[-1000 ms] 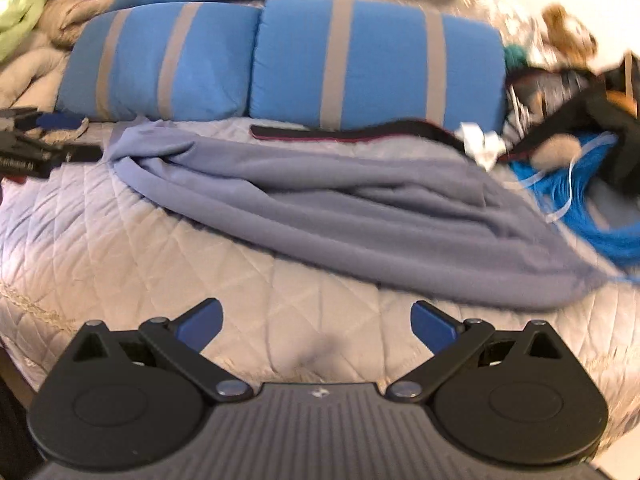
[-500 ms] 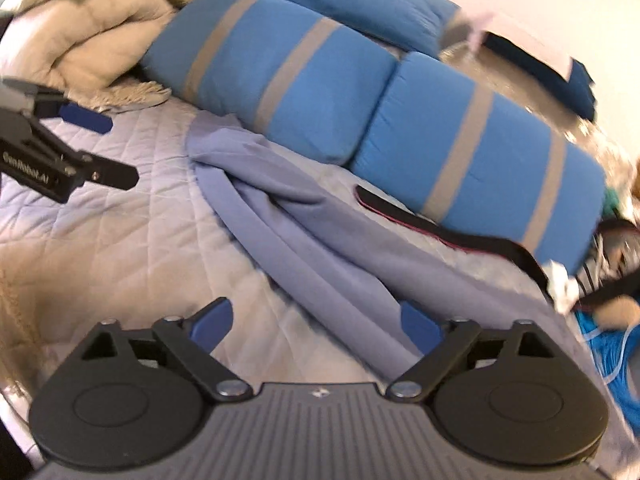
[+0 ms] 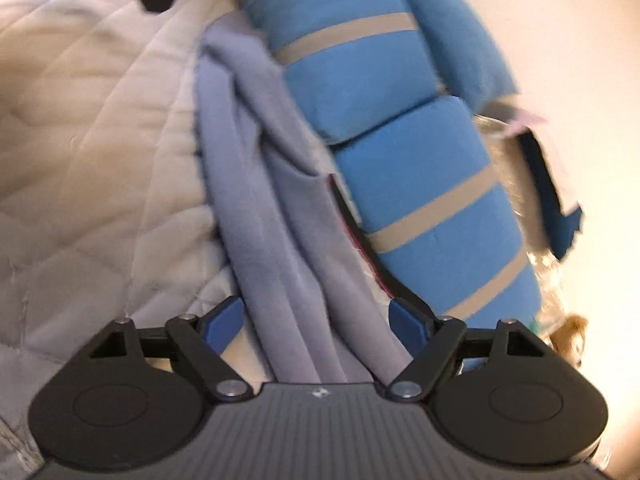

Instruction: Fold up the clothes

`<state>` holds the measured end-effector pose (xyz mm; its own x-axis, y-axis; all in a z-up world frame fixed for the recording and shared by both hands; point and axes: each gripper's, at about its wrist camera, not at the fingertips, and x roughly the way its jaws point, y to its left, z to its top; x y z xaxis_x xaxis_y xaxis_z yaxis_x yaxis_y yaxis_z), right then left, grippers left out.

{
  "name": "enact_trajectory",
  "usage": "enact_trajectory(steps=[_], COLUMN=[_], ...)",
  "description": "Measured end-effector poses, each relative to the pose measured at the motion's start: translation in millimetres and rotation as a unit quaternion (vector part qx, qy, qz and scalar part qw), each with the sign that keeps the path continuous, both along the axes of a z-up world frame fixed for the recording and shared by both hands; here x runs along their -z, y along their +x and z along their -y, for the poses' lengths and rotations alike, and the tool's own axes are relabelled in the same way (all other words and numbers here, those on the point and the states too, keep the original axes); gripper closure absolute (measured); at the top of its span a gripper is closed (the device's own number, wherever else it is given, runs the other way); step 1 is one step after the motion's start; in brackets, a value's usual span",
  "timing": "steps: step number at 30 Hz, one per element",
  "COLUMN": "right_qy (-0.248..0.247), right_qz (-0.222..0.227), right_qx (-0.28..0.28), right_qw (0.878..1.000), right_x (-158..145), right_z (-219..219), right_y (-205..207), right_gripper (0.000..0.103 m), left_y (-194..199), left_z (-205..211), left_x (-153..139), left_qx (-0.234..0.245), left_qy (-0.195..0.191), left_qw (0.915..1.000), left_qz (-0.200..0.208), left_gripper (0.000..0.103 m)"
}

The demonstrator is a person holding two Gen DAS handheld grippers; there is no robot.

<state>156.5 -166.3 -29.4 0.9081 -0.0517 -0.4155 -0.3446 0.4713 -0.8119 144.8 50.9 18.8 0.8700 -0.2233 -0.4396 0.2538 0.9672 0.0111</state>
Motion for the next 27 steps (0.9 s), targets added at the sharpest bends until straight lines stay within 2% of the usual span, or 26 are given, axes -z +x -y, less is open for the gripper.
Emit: enact_trajectory(steps=[6,8,10,11,12,13,16,18,24,27], right_qy=[-0.065,-0.088,-0.109,-0.115,-0.11,-0.1,-0.07,-0.048,0.041,0.07], right_qz=[-0.017,0.003,0.028,0.037,0.039,0.037,0.033,0.033,0.038,0.031], right_qx=[-0.027,-0.038,-0.045,-0.048,-0.051,-0.053,-0.053,-0.051,-0.049,-0.057], right_qw=[0.997,0.995,0.993,0.992,0.992,0.993,0.996,0.997,0.997,0.995], right_x=[4,7,11,11,10,10,4,-1,-27,-37], right_z=[-6,-9,-9,-9,-10,-10,-8,-6,-1,4], right_y=[18,18,13,11,9,7,4,5,-11,-23], right_gripper=[0.019,0.022,0.046,0.051,0.063,0.079,0.097,0.103,0.103,0.103], left_y=[-3,-1,-2,-2,-3,-3,-3,-3,-3,-3], left_z=[3,10,11,10,10,10,11,12,17,20], left_x=[4,1,1,2,2,2,2,4,10,14], left_qx=[-0.001,-0.004,-0.004,-0.004,-0.004,-0.004,-0.005,-0.006,-0.005,-0.005], left_qy=[0.013,0.017,0.017,0.017,0.017,0.017,0.02,0.024,0.042,0.053], left_qw=[0.9999,0.9998,0.9998,0.9998,0.9998,0.9998,0.9998,0.9997,0.9991,0.9985], left_qz=[0.0,-0.002,-0.003,-0.002,-0.001,0.0,-0.003,-0.005,-0.009,-0.009], left_gripper=[0.007,0.007,0.007,0.007,0.007,0.007,0.007,0.007,0.007,0.007])
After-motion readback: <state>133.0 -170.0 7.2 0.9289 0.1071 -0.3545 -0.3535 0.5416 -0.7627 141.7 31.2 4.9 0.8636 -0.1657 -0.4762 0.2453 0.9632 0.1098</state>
